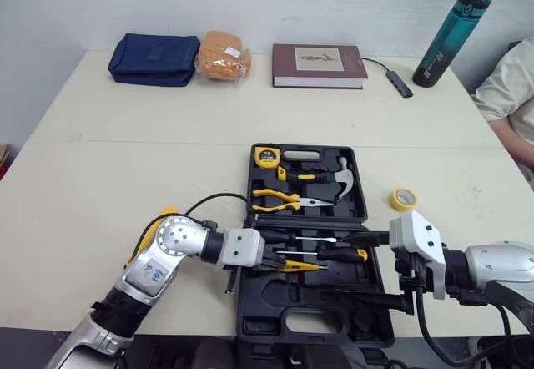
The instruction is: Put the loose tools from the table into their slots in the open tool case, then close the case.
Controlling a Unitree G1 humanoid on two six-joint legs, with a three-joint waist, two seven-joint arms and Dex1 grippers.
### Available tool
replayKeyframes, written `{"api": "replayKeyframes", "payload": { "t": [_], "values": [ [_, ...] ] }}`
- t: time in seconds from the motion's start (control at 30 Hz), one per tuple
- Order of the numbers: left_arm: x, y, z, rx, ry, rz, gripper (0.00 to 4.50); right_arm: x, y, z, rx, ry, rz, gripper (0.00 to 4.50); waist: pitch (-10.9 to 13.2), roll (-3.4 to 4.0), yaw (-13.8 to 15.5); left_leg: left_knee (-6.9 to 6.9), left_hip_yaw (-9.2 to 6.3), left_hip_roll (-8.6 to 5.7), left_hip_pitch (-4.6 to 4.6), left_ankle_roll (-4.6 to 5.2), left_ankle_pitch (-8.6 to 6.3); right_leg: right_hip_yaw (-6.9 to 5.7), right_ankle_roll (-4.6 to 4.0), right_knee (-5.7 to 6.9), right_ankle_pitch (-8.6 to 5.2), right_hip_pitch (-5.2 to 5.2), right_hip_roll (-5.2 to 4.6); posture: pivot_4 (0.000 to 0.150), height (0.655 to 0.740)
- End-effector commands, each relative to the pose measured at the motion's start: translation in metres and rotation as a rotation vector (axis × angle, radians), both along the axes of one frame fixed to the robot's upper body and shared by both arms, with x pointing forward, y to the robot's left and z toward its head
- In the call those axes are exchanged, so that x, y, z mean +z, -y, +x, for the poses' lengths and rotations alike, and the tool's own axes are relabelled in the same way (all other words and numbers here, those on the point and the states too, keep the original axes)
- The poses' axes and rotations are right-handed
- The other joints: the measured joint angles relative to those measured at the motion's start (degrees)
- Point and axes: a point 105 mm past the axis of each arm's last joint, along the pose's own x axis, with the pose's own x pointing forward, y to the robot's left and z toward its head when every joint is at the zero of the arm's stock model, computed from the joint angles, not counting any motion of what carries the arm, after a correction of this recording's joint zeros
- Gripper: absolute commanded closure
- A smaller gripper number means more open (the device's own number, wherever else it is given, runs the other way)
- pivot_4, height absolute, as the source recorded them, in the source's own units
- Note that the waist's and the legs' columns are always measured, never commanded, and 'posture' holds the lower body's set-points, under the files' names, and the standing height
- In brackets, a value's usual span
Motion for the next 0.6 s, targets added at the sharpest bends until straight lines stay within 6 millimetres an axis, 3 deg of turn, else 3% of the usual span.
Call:
{"api": "replayKeyframes", "payload": {
  "t": [0.03, 0.5, 0.6],
  "values": [
    [-0.038, -0.018, -0.001, 0.093, -0.1, 0.189, 4.48, 0.001, -0.004, -0.003, 0.018, 0.007, 0.01, 0.0, -0.16, -0.04, -0.01, 0.0, 0.0, 0.0, 0.02, 0.01, -0.01, 0.0, 0.0, -0.01, 0.0, 0.03, 0.0, 0.15, 0.74],
    [-0.055, -0.034, 0.001, 0.19, -0.171, 0.324, 4.48, 0.002, -0.005, -0.002, 0.007, 0.016, 0.017, 0.0, -1.22, -0.08, -0.04, -0.07, -0.04, 0.02, 0.3, 0.08, -0.06, 0.0, 0.01, -0.1, 0.01, 0.35, -0.01, 0.15, 0.74],
    [-0.053, -0.038, -0.001, 0.19, -0.192, 0.337, 4.48, 0.002, -0.005, -0.001, 0.005, 0.018, 0.019, 0.0, -1.33, -0.18, -0.19, -0.6, -0.01, 0.01, 0.88, 0.29, -0.19, 0.01, -0.03, -0.41, -0.02, 1.12, -0.02, 0.15, 0.74]
  ]
}}
